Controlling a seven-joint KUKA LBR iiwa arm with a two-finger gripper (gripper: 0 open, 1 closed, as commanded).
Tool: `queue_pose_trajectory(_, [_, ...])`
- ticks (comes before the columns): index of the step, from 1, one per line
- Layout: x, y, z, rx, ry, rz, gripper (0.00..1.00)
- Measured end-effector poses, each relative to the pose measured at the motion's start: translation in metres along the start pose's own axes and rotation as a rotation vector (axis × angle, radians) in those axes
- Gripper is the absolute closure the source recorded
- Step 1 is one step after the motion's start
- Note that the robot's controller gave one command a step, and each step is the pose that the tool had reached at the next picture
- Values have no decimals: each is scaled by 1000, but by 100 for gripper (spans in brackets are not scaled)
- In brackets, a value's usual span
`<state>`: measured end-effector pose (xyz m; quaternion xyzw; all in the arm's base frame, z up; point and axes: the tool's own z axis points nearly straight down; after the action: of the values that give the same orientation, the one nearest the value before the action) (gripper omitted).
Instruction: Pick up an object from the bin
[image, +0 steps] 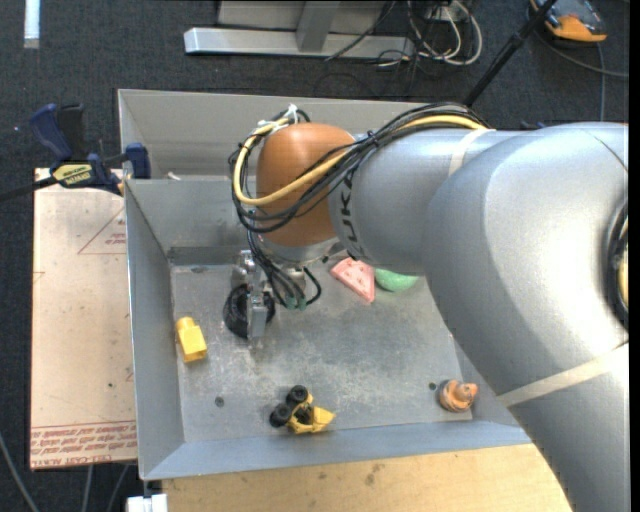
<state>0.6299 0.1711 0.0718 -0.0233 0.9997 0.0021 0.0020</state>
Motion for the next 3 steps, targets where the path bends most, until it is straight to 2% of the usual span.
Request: queue_pose_trajectory(3, [0, 0, 0, 0, 0, 0, 100])
